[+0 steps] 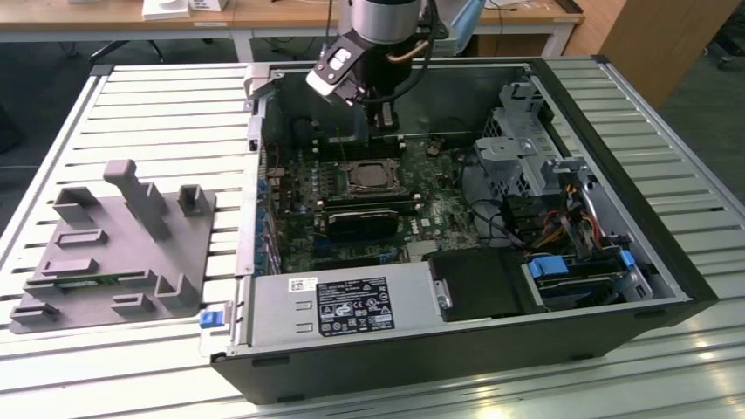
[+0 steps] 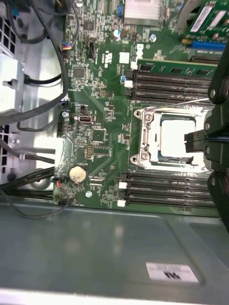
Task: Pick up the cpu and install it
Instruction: 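Install the first cpu locking lever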
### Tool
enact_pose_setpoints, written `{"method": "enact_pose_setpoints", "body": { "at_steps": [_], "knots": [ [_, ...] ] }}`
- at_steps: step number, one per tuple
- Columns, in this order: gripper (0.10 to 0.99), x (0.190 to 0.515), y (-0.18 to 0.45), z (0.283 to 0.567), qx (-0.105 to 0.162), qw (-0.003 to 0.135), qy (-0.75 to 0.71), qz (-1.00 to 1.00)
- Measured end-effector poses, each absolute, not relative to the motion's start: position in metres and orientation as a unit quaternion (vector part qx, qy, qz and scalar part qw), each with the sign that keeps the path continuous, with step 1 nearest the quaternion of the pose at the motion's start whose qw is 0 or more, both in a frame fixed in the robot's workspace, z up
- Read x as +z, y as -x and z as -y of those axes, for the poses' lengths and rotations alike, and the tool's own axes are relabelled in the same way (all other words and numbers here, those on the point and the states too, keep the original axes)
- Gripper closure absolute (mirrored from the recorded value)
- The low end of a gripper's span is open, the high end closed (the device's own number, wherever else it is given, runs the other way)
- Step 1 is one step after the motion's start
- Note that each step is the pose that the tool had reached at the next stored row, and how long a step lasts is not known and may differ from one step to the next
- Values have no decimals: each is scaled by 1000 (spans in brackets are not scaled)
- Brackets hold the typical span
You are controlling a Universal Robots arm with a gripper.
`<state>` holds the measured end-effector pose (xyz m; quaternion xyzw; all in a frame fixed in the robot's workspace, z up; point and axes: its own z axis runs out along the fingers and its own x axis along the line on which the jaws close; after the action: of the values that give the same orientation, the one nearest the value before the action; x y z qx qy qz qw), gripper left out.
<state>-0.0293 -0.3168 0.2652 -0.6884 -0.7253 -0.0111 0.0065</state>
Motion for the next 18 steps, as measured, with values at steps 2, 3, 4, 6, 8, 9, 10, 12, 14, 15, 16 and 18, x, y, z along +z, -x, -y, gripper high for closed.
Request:
{"method": "enact_pose_setpoints", "body": {
  "at_steps": [2, 3, 4, 6, 8, 9, 10, 12, 14, 15, 16, 18],
  "knots": [
    [980, 272, 29, 317, -11, 7, 688, 725],
    [980, 275, 29, 317, -11, 7, 688, 725],
    [980, 278, 29, 317, -11, 7, 688, 725],
    [980, 285, 29, 317, -11, 7, 688, 725],
    [980, 288, 29, 317, -11, 6, 688, 725],
    [980, 288, 29, 317, -11, 7, 688, 725],
    [980, 288, 29, 317, -11, 7, 688, 725],
    [980, 288, 29, 317, -12, 6, 688, 725],
    [980, 288, 29, 317, -11, 6, 686, 727],
    [980, 288, 29, 317, -11, 6, 682, 731],
    [980, 288, 29, 317, -11, 6, 676, 737],
    [980, 288, 29, 317, -11, 7, 662, 749]
  ]
}}
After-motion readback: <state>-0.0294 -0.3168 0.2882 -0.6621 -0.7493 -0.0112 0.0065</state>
